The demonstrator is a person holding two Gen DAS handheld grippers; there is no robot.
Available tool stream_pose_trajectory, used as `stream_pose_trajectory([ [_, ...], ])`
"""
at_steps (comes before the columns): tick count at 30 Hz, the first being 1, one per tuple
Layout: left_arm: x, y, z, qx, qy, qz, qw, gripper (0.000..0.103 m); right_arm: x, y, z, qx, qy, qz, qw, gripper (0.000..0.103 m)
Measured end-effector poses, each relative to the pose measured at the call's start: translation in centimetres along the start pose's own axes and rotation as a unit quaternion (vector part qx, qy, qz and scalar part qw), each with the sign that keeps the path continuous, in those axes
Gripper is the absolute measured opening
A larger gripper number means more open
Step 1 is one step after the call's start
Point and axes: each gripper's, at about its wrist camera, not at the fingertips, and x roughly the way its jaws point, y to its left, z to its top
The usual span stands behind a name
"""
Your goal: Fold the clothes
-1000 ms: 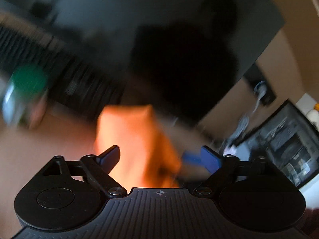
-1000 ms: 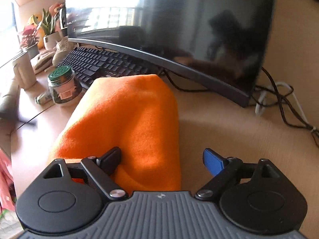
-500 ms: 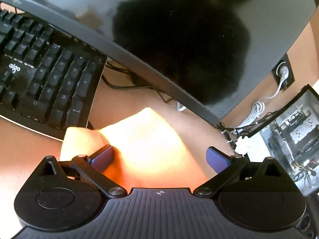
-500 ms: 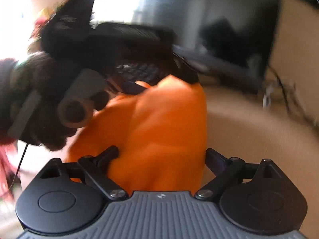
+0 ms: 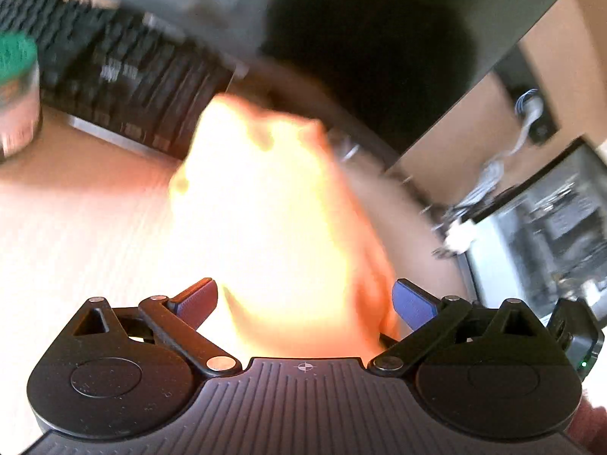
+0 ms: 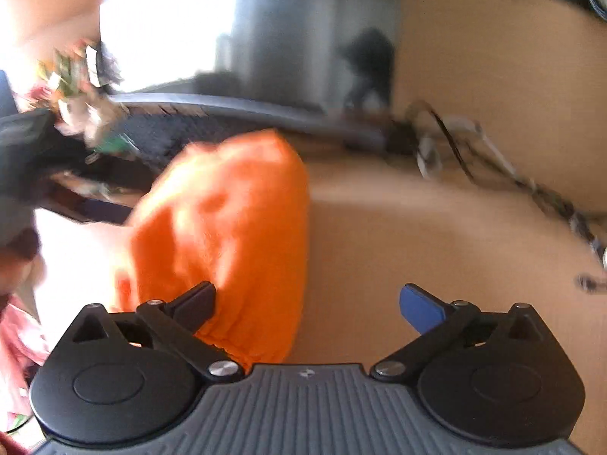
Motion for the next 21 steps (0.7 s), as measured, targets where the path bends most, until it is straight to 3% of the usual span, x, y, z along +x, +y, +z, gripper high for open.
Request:
stream_pose_trajectory([
  [3, 0.1, -0.6, 0.0, 0.028, -0.002, 0.032, 0.9991, 0.101, 1.6, -0.1, 0.7, 0.010, 0.006, -0.005, 1.000, 0.103],
  [8, -1.0, -0.7, 0.4, 0.048, -0.016, 0.043, 0.9978, 0.101, 2.5, -0.8, 3.4, 0.037, -0.010, -0.001, 0.999, 0.103],
  [14, 0.1, -0.1, 0.0, 0.078, 0.001, 0.095, 0.9924, 0.102, 3.6, -1.6, 6.6, 0.071, -0.029, 0.004, 0.997, 0.103],
  [16, 0.7, 0.3, 0.0, 0.079, 0.002, 0.107, 0.9910, 0.102, 6.9, -0.5, 6.4, 0.053, 0.003, -0.019, 0.998, 0.103],
  [18, 0.7, 1.0, 0.1, 0.068, -0.002, 0.099, 0.9928, 0.102, 8.5, 0.3, 5.9, 0.050, 0.000, -0.024, 0.998, 0.103],
  [21, 0.4, 1.3, -0.1, 0.067, -0.011, 0.087, 0.9939, 0.103, 6.8, 1.0, 6.3, 0.051, -0.019, -0.048, 0.997, 0.103],
])
